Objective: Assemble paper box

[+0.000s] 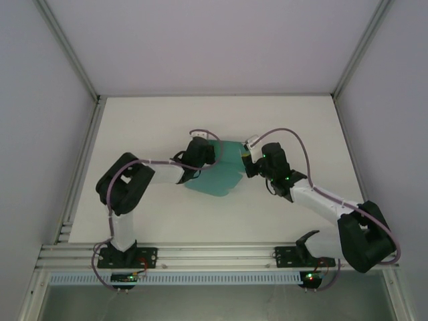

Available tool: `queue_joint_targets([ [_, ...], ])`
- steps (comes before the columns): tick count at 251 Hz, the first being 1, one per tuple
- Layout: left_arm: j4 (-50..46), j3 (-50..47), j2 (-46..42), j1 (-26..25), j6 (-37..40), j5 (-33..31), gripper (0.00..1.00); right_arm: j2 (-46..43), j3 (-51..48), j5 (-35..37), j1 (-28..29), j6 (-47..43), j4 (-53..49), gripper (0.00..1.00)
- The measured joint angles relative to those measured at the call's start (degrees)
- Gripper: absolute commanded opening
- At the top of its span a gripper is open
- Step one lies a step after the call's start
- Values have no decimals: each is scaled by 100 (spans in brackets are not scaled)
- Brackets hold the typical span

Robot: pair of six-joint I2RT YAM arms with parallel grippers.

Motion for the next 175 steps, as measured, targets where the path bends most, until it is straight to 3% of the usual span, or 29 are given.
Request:
queue_joint_targets([
  [54,339,-236,-11,245,234,592,34,-107,-72,-79,37,98,11,0],
  [96,658,-487,-57,437,214,1102,36,-144,-146,-153,24,175,48,0],
  [150,1073,-903,-74,664,28,1738,56,-144,-153,-197,-15,227,37,0],
  [175,1261,-1178,-76,745,-11,2197,55,-144,-179,-219,-31,234,35,0],
])
